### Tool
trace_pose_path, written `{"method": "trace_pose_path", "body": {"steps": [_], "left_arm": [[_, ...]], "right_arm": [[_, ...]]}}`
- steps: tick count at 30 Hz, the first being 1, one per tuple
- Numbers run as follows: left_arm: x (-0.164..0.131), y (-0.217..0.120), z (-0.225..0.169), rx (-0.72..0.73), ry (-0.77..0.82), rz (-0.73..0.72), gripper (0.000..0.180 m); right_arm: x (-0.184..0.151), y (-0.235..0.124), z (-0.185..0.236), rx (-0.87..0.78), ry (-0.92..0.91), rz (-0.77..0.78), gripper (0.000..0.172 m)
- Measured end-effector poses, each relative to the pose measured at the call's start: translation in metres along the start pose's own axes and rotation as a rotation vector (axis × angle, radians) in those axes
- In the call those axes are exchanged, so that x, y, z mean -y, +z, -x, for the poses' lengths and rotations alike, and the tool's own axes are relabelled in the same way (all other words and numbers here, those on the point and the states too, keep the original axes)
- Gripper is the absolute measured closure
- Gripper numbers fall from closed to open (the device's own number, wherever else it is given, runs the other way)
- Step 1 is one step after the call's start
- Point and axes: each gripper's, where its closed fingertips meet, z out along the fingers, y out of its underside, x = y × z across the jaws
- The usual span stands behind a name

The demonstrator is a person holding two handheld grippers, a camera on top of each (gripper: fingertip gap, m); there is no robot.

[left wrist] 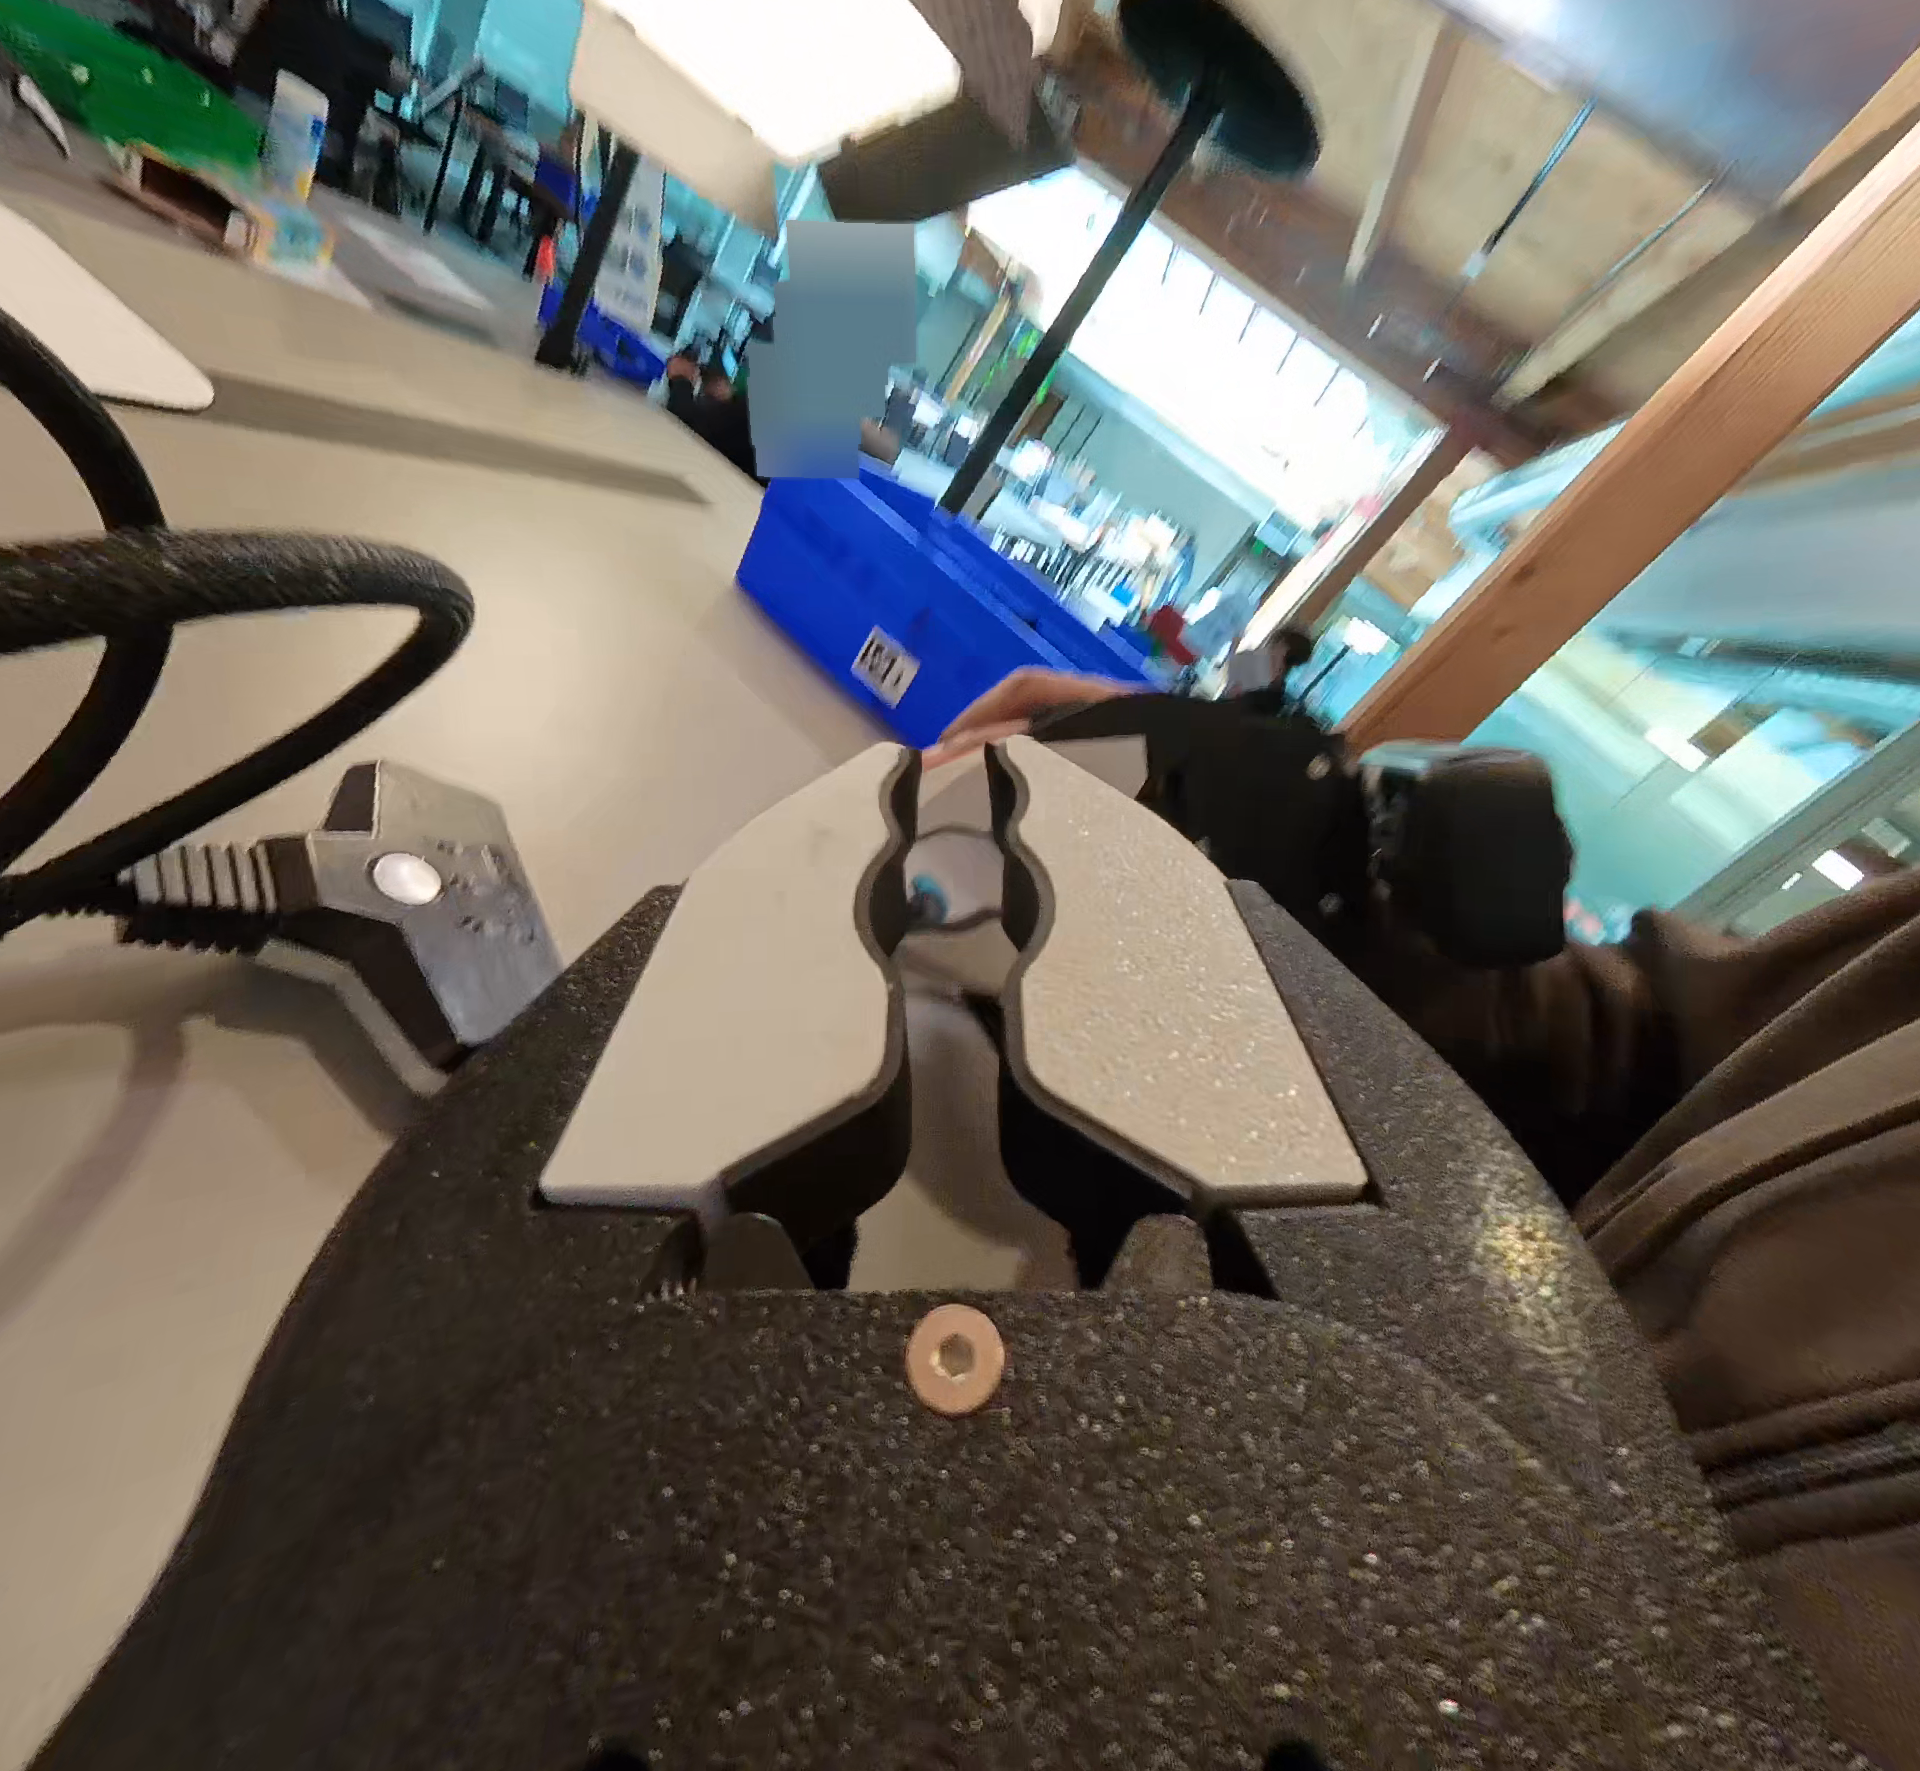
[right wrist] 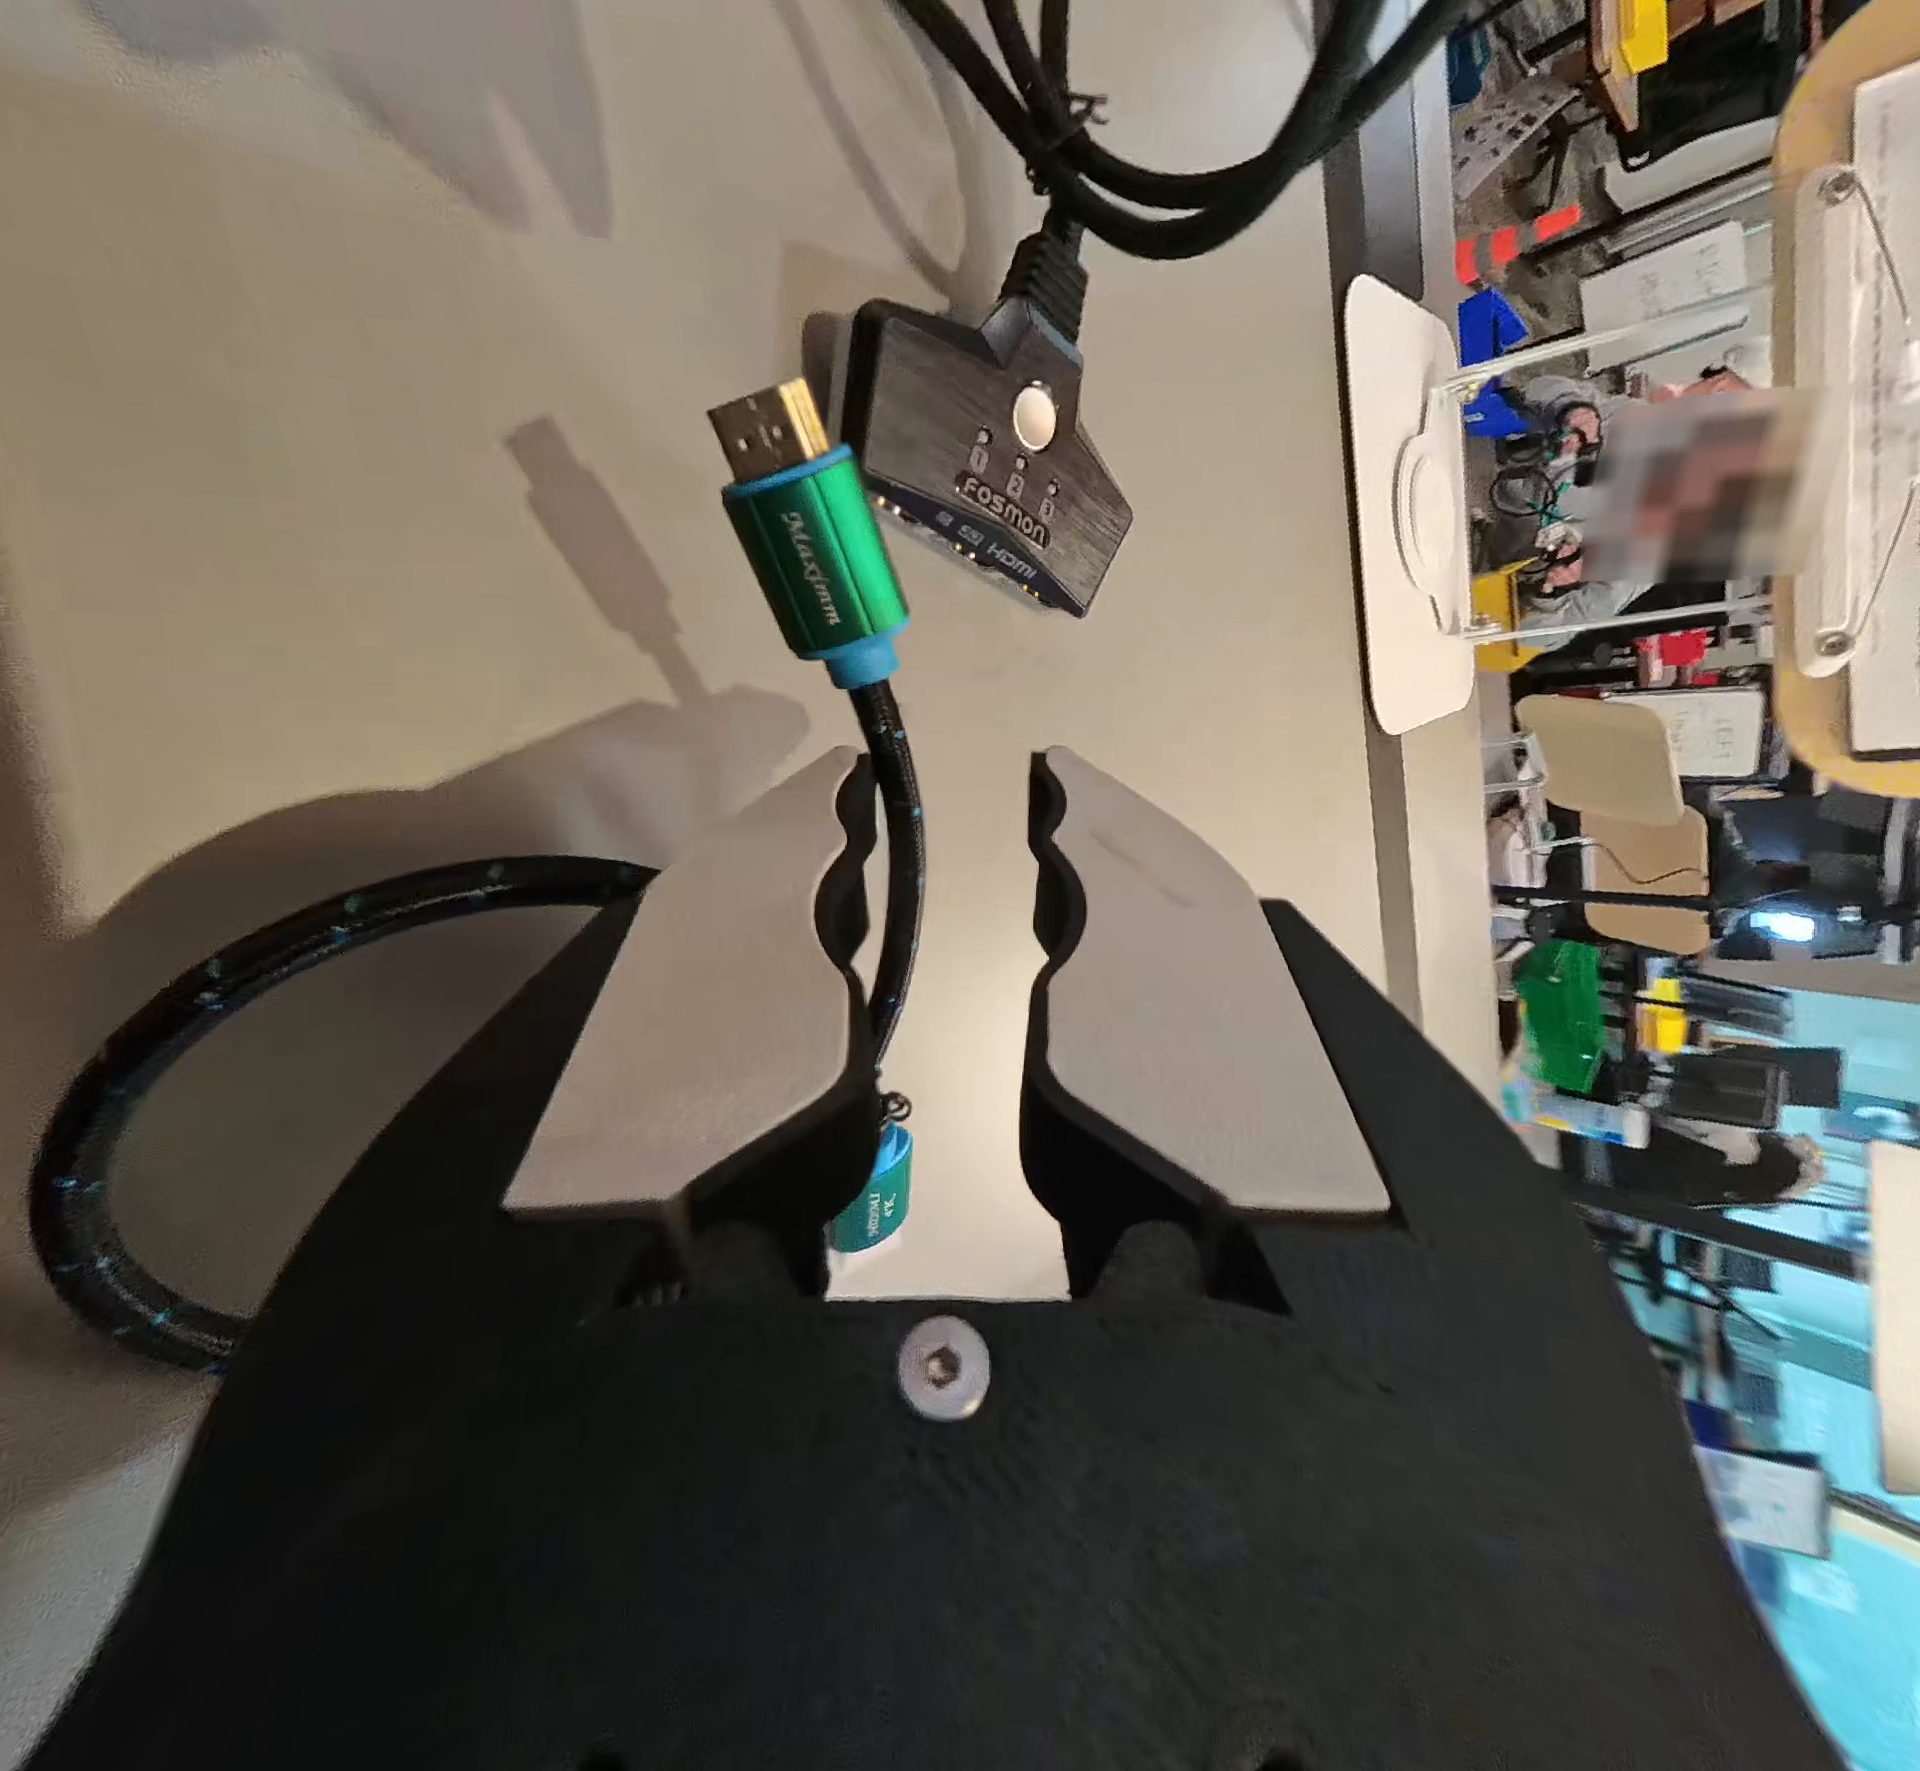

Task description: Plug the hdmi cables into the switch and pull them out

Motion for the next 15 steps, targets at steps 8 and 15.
{"method": "trace_pose_path", "body": {"steps": [8, 15], "left_arm": [[0.055, -0.009, 0.013, 0.009, -0.279, -0.331, 0.167], [0.07, -0.017, 0.024, 0.074, -0.331, -0.413, 0.167]], "right_arm": [[0.003, -0.002, -0.006, 0.035, 0.384, -0.043, 0.137], [0.004, -0.005, -0.006, 0.22, 0.76, -0.104, 0.133]]}}
